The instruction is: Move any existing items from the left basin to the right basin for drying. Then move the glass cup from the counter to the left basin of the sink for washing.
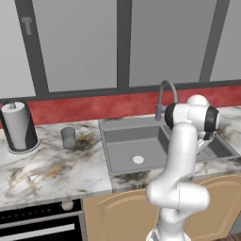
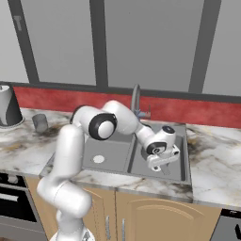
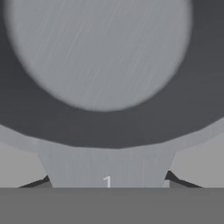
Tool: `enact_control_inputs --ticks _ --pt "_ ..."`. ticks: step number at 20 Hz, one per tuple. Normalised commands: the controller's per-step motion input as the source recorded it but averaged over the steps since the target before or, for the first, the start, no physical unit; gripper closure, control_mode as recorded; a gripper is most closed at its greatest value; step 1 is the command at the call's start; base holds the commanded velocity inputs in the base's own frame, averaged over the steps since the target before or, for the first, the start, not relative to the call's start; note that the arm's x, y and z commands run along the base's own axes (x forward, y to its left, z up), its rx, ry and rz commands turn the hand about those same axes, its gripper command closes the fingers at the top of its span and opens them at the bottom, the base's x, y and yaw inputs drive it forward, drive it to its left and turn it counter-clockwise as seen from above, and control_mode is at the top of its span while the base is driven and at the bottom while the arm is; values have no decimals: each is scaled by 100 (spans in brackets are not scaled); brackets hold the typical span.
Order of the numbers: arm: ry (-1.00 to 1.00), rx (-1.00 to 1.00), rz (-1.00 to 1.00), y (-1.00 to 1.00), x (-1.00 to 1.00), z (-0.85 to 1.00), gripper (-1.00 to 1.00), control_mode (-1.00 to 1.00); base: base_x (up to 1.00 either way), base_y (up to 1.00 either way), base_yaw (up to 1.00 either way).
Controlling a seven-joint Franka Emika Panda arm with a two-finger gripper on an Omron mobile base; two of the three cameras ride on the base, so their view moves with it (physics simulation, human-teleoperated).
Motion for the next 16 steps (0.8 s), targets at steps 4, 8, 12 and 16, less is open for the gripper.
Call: enact_control_inputs --ticks 4,8,12,16 --pt "0 0 0 -4 10 -37 100 -100 0 0 0" --pt "0 0 0 -2 12 -25 100 -100 0 0 0" --pt "0 0 0 0 11 -17 100 -100 0 0 0" --pt "0 0 0 0 3 -19 100 -100 0 0 0"
